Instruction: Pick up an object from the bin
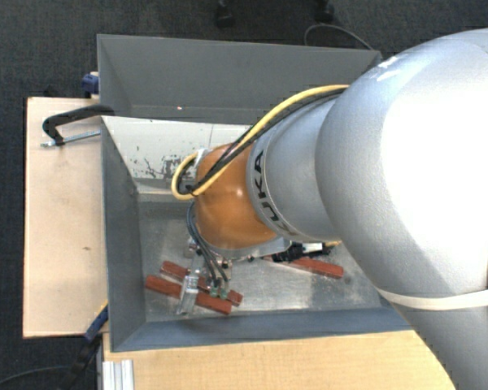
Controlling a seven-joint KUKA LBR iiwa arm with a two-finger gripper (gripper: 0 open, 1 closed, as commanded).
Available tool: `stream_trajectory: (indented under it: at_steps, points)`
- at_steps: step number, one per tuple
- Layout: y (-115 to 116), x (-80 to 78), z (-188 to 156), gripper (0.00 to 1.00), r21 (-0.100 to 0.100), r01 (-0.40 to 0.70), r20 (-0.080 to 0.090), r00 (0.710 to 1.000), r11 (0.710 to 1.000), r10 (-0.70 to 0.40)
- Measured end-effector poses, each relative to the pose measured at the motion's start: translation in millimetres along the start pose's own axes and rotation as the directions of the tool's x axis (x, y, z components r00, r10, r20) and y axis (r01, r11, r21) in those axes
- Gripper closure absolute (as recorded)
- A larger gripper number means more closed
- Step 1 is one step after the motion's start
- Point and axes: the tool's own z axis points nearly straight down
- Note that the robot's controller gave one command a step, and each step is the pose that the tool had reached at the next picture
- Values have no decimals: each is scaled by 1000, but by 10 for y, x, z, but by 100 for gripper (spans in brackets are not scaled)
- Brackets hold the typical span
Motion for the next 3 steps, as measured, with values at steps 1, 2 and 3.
stream_trajectory:
  at_steps: [1, 2, 3]
  points:
    - [7, -2, -6, 0, -1, 0, 2, 1000, 1000, 0]
    - [7, -2, -6, 100, -1, 0, 2, 1000, 1000, 0]
    - [20, -14, -541, 100, -5, 1, 9, 1000, 1000, -1]
